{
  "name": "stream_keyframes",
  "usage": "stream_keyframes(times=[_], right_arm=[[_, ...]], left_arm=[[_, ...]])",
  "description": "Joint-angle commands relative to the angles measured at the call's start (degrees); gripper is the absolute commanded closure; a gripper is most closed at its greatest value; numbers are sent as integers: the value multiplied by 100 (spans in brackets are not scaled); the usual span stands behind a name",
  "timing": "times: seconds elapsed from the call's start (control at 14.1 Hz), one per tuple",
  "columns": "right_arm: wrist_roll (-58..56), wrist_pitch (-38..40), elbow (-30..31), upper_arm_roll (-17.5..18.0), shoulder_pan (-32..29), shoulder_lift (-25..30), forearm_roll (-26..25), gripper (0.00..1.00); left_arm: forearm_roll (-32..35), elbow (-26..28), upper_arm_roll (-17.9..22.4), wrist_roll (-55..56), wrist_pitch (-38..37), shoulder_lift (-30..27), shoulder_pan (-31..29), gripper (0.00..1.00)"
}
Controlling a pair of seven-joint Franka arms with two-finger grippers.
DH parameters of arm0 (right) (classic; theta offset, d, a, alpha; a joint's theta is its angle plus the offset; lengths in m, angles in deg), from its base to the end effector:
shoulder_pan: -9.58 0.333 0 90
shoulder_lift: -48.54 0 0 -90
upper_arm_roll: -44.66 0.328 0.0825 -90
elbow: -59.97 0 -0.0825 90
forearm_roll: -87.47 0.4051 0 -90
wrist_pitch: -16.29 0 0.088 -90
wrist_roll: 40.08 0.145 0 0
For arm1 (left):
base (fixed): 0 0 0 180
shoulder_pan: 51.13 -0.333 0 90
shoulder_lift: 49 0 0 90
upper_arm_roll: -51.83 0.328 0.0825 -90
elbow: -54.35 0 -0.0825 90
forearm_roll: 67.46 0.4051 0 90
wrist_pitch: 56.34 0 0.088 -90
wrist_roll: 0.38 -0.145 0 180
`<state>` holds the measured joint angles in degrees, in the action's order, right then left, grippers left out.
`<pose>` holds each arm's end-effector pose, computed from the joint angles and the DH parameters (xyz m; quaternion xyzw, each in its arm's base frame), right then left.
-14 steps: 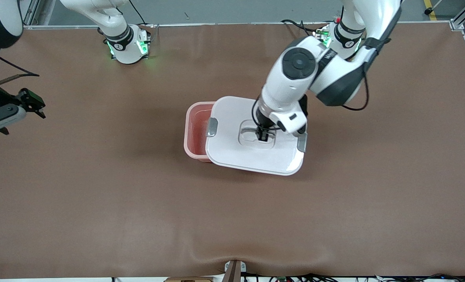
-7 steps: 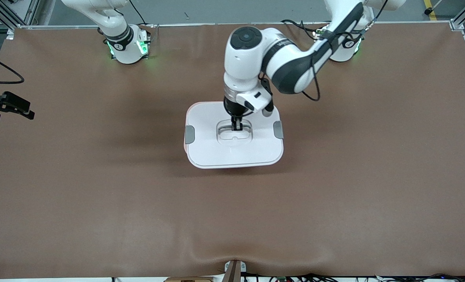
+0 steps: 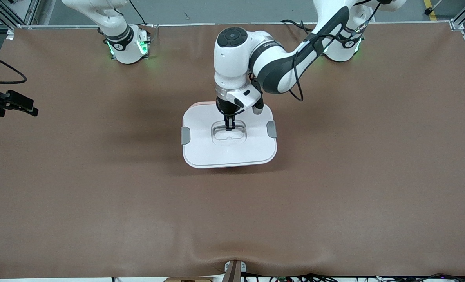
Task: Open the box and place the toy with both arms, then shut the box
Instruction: 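Carry the lid back onto the box with the left gripper while the right gripper withdraws, then press the lid down onto the box with the left gripper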
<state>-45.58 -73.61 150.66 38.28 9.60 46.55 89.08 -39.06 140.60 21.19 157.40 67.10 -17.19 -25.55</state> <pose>0.5801 -0.0596 0.5725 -0.9996 0.0078 0.0228 0.0145 0.4891 -0.5620 0.3598 0.6825 0.7204 0.0550 0.1103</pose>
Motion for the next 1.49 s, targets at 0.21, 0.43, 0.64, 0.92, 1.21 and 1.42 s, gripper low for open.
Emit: stream_keyframes(times=[0.21, 0.43, 0.64, 0.92, 1.21, 1.42], right_arm=[[-13, 51, 10, 94, -107, 32, 121, 0], [-57, 112, 10, 76, -133, 41, 121, 0], [-92, 148, 10, 76, -125, 32, 121, 0], [-65, 148, -7, 111, -72, 49, 121, 0], [-83, 95, -60, 103, -81, 41, 42, 0], [-4, -10, -60, 120, -63, 41, 42, 0]], left_arm=[[299, 216, 5, 737, 14, 1, 184, 100], [299, 356, -12, 728, 5, -25, 228, 100], [334, 401, -12, 720, 5, 1, 263, 100], [334, 401, -12, 720, 14, 10, 298, 100], [334, 331, -12, 746, 40, 19, 307, 100], [334, 331, -12, 755, 58, 19, 307, 100]])
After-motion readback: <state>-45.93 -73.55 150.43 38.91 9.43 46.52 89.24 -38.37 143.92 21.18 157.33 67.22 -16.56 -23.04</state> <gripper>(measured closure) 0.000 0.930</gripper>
